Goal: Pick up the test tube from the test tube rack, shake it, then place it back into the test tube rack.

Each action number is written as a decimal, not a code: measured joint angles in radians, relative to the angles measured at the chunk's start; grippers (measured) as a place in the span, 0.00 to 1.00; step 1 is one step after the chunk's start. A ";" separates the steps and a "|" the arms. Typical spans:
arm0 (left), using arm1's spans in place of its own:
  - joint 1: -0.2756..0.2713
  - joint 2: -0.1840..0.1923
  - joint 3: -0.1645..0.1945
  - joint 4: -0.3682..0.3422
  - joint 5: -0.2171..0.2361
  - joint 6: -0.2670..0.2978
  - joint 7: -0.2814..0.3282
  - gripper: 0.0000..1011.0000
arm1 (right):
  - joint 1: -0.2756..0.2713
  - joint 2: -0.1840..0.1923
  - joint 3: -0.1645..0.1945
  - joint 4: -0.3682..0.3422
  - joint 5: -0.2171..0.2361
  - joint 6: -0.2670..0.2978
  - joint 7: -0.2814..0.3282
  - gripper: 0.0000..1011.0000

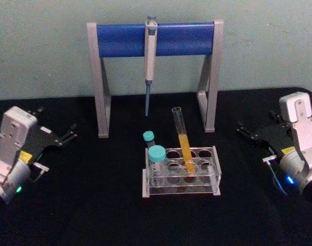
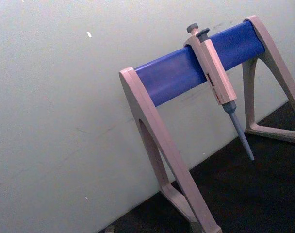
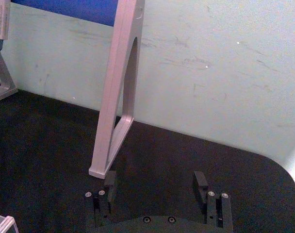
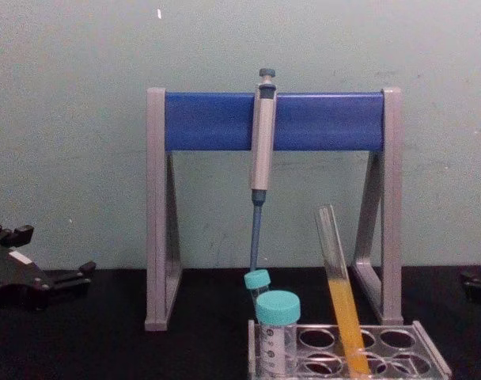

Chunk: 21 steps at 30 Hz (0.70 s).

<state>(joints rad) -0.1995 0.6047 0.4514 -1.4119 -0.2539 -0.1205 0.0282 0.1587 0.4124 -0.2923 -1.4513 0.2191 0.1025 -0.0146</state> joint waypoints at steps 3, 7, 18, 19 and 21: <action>0.000 0.000 0.000 0.000 0.000 0.000 0.000 0.99 | 0.000 0.001 0.000 -0.001 0.000 -0.001 0.001 0.99; 0.000 0.000 0.000 0.000 0.000 0.000 0.000 0.99 | 0.001 0.002 -0.001 -0.002 0.001 -0.003 0.002 0.99; 0.000 0.000 0.000 0.000 0.000 0.000 0.000 0.99 | 0.001 0.003 -0.002 -0.004 0.003 -0.004 0.003 0.99; 0.000 0.000 0.000 0.000 0.000 0.000 0.000 0.99 | 0.001 0.003 -0.002 -0.004 0.004 -0.004 0.003 0.99; 0.000 0.000 0.000 0.000 0.000 0.000 0.000 0.99 | 0.001 0.003 -0.002 -0.004 0.004 -0.005 0.003 0.99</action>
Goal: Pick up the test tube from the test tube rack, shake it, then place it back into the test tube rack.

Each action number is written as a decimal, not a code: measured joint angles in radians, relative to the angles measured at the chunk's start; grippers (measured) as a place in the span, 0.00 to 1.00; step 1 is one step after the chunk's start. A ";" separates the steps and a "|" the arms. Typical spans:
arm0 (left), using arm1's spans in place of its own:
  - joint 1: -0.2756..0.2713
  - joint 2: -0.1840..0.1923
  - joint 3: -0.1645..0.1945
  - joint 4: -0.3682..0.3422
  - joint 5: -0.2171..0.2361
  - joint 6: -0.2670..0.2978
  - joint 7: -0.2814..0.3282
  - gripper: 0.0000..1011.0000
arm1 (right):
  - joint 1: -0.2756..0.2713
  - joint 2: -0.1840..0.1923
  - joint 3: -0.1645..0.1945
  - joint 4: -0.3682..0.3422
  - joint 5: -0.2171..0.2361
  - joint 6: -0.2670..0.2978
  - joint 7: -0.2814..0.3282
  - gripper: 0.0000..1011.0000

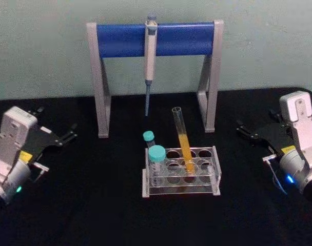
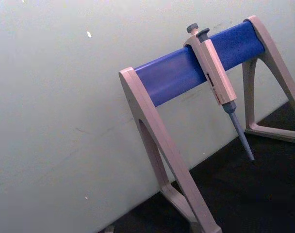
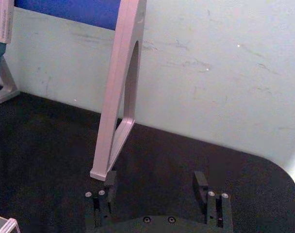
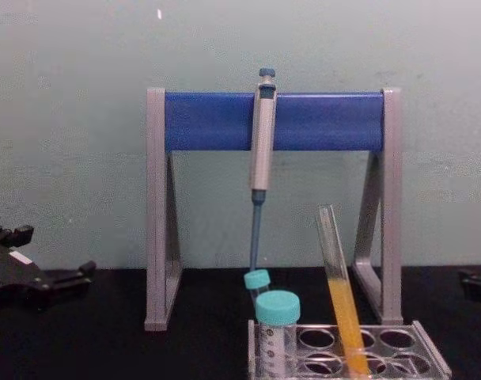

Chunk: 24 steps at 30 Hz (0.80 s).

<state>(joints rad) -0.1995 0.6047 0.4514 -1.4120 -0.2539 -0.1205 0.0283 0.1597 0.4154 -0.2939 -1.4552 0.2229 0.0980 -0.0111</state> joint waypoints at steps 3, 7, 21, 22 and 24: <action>0.000 0.000 0.000 0.000 0.000 0.000 0.000 0.99 | 0.000 0.000 0.000 0.000 0.000 0.000 0.000 0.99; 0.000 0.000 0.000 0.000 0.000 0.000 0.000 0.99 | 0.000 0.001 0.000 -0.001 0.001 -0.001 0.001 0.99; 0.000 0.000 0.000 0.000 0.000 0.000 0.000 0.99 | 0.000 0.001 0.000 -0.001 0.001 -0.001 0.001 0.99; 0.000 0.000 0.000 0.000 0.000 0.000 0.000 0.99 | 0.000 0.001 0.000 -0.001 0.001 -0.001 0.001 0.99; 0.000 0.000 0.000 0.000 0.000 0.000 0.000 0.99 | 0.000 0.001 0.000 -0.001 0.001 -0.001 0.001 0.99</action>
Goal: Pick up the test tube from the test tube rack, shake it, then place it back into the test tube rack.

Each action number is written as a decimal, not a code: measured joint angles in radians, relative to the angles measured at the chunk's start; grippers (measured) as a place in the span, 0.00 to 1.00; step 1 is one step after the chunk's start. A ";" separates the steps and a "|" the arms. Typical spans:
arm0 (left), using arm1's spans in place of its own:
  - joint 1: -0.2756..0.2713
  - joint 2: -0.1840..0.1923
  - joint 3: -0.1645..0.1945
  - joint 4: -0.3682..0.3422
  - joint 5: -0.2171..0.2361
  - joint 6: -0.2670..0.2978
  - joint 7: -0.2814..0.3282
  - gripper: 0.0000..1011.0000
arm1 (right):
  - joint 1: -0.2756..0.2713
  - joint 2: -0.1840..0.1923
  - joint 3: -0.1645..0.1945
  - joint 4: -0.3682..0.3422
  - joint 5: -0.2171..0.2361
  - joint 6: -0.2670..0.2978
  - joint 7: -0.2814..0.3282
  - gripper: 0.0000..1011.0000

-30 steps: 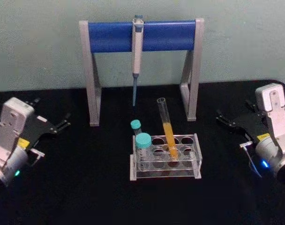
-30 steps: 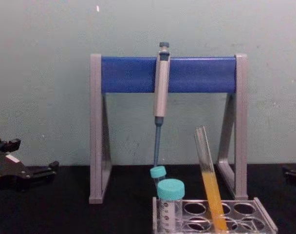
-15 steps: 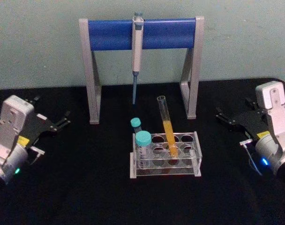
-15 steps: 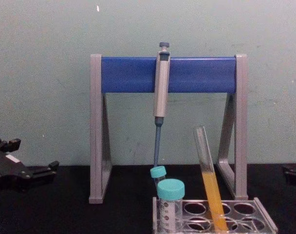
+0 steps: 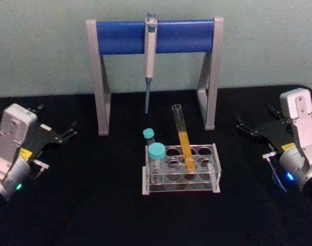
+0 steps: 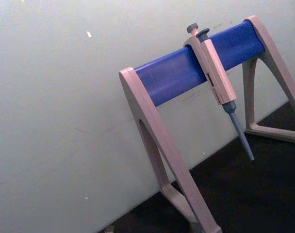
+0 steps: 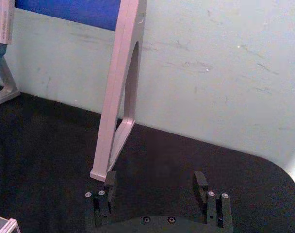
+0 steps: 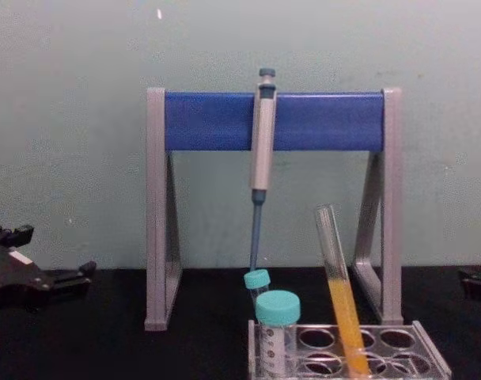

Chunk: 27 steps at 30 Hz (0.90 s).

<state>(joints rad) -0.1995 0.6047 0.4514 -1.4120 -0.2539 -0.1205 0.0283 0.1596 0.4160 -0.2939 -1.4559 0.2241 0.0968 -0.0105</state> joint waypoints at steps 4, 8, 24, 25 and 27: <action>0.000 0.000 0.000 0.000 0.000 0.000 0.000 0.99 | 0.000 0.000 0.000 0.000 0.000 0.000 0.000 0.99; 0.000 0.000 0.000 0.000 0.000 0.000 0.000 0.99 | 0.000 0.000 0.000 0.000 0.000 0.000 0.000 0.99; 0.000 0.000 0.000 0.000 0.000 0.000 0.000 0.99 | 0.000 0.000 0.000 0.000 0.000 0.000 0.000 0.99; 0.000 0.000 0.000 0.000 0.000 0.000 0.000 0.99 | 0.000 0.000 0.000 0.000 0.000 0.000 0.000 0.99; 0.000 0.000 0.000 0.000 0.000 0.000 0.000 0.99 | 0.000 0.000 0.000 0.000 0.000 0.000 0.000 0.99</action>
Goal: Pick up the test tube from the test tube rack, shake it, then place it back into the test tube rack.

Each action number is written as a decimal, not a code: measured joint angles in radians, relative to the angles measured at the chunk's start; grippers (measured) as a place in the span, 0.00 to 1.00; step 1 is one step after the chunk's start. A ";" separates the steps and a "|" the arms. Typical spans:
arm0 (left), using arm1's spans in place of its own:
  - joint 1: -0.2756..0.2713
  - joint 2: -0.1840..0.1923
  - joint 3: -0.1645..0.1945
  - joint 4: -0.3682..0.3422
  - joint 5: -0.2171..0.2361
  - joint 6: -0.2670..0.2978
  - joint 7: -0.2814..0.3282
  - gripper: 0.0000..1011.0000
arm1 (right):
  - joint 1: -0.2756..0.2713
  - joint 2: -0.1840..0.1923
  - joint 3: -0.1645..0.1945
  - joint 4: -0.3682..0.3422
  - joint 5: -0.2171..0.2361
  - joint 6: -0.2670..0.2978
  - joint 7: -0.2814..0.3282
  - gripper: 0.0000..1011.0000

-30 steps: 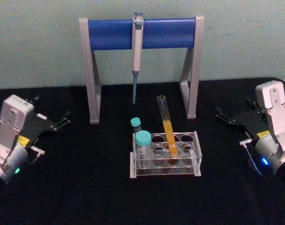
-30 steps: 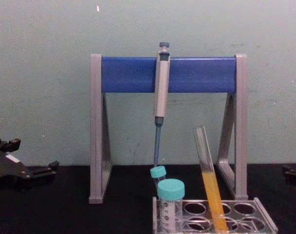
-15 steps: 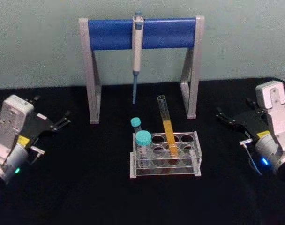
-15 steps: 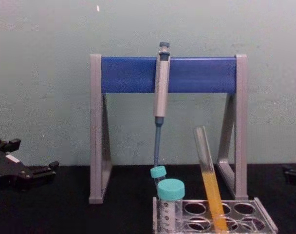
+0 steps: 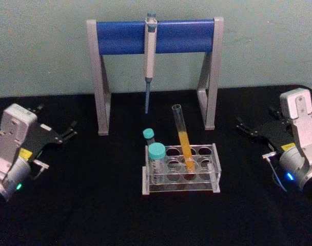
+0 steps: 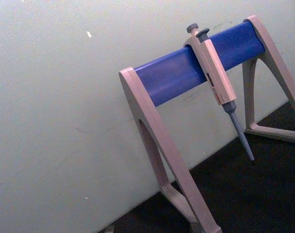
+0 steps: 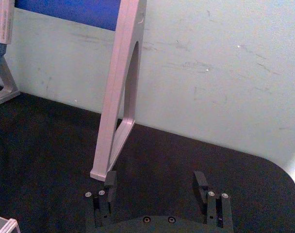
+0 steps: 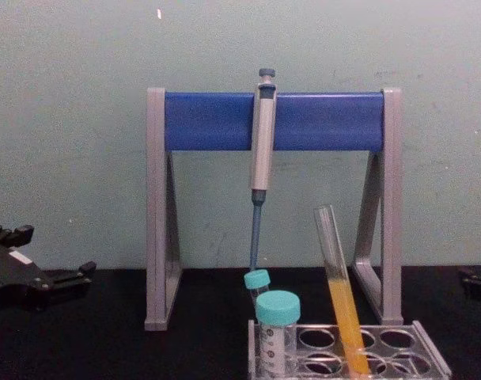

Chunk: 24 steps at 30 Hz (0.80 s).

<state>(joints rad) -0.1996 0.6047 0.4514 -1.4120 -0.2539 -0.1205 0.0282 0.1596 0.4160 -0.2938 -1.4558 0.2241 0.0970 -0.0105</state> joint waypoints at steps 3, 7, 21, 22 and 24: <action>0.000 0.000 0.000 0.000 0.000 0.000 0.000 0.99 | 0.000 0.000 0.000 0.000 0.000 0.000 0.000 0.99; 0.000 0.000 0.000 0.000 0.000 0.000 0.000 0.99 | 0.000 0.000 0.000 0.000 0.000 0.000 0.000 0.99; 0.000 0.000 0.000 0.000 0.000 0.000 0.000 0.99 | 0.000 0.000 0.000 0.000 0.000 0.000 0.000 0.99; 0.000 0.000 0.000 0.000 0.000 0.000 0.000 0.99 | 0.000 0.000 0.000 0.000 0.000 0.000 0.000 0.99; 0.000 0.000 0.000 0.000 0.000 0.000 0.000 0.99 | 0.000 0.000 0.000 0.000 0.000 0.000 0.000 0.99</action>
<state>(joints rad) -0.1995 0.6047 0.4514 -1.4120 -0.2539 -0.1205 0.0283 0.1596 0.4160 -0.2939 -1.4558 0.2240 0.0969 -0.0105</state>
